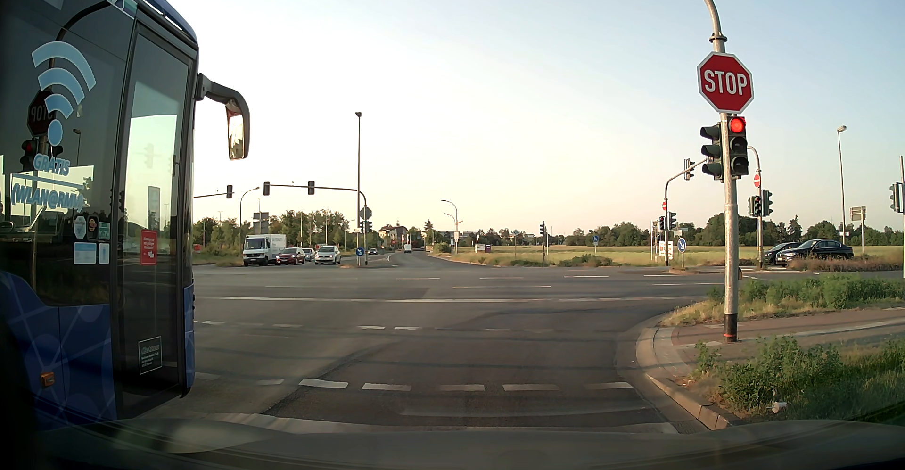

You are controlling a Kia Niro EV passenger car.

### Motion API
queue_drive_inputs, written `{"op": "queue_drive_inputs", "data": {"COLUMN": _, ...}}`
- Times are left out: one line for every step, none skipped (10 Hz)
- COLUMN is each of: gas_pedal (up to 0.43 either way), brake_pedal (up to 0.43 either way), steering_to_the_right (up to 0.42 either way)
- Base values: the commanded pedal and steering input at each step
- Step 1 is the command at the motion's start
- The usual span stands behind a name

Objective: Follow the waypoints while adhering to traffic rules and regulations

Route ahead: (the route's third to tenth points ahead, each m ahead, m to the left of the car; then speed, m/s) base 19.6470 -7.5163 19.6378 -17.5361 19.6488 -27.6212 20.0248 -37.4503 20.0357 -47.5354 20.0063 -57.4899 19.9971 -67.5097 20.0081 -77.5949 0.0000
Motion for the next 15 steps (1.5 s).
{"op": "queue_drive_inputs", "data": {"gas_pedal": 0.000, "brake_pedal": 0.384, "steering_to_the_right": 0.004}}
{"op": "queue_drive_inputs", "data": {"gas_pedal": 0.000, "brake_pedal": 0.384, "steering_to_the_right": 0.004}}
{"op": "queue_drive_inputs", "data": {"gas_pedal": 0.000, "brake_pedal": 0.390, "steering_to_the_right": 0.004}}
{"op": "queue_drive_inputs", "data": {"gas_pedal": 0.000, "brake_pedal": 0.390, "steering_to_the_right": 0.004}}
{"op": "queue_drive_inputs", "data": {"gas_pedal": 0.000, "brake_pedal": 0.390, "steering_to_the_right": 0.004}}
{"op": "queue_drive_inputs", "data": {"gas_pedal": 0.000, "brake_pedal": 0.384, "steering_to_the_right": 0.003}}
{"op": "queue_drive_inputs", "data": {"gas_pedal": 0.000, "brake_pedal": 0.390, "steering_to_the_right": 0.004}}
{"op": "queue_drive_inputs", "data": {"gas_pedal": 0.000, "brake_pedal": 0.384, "steering_to_the_right": 0.004}}
{"op": "queue_drive_inputs", "data": {"gas_pedal": 0.000, "brake_pedal": 0.390, "steering_to_the_right": 0.004}}
{"op": "queue_drive_inputs", "data": {"gas_pedal": 0.000, "brake_pedal": 0.384, "steering_to_the_right": 0.004}}
{"op": "queue_drive_inputs", "data": {"gas_pedal": 0.000, "brake_pedal": 0.384, "steering_to_the_right": 0.004}}
{"op": "queue_drive_inputs", "data": {"gas_pedal": 0.000, "brake_pedal": 0.390, "steering_to_the_right": 0.004}}
{"op": "queue_drive_inputs", "data": {"gas_pedal": 0.000, "brake_pedal": 0.384, "steering_to_the_right": 0.004}}
{"op": "queue_drive_inputs", "data": {"gas_pedal": 0.000, "brake_pedal": 0.384, "steering_to_the_right": 0.004}}
{"op": "queue_drive_inputs", "data": {"gas_pedal": 0.000, "brake_pedal": 0.384, "steering_to_the_right": 0.003}}
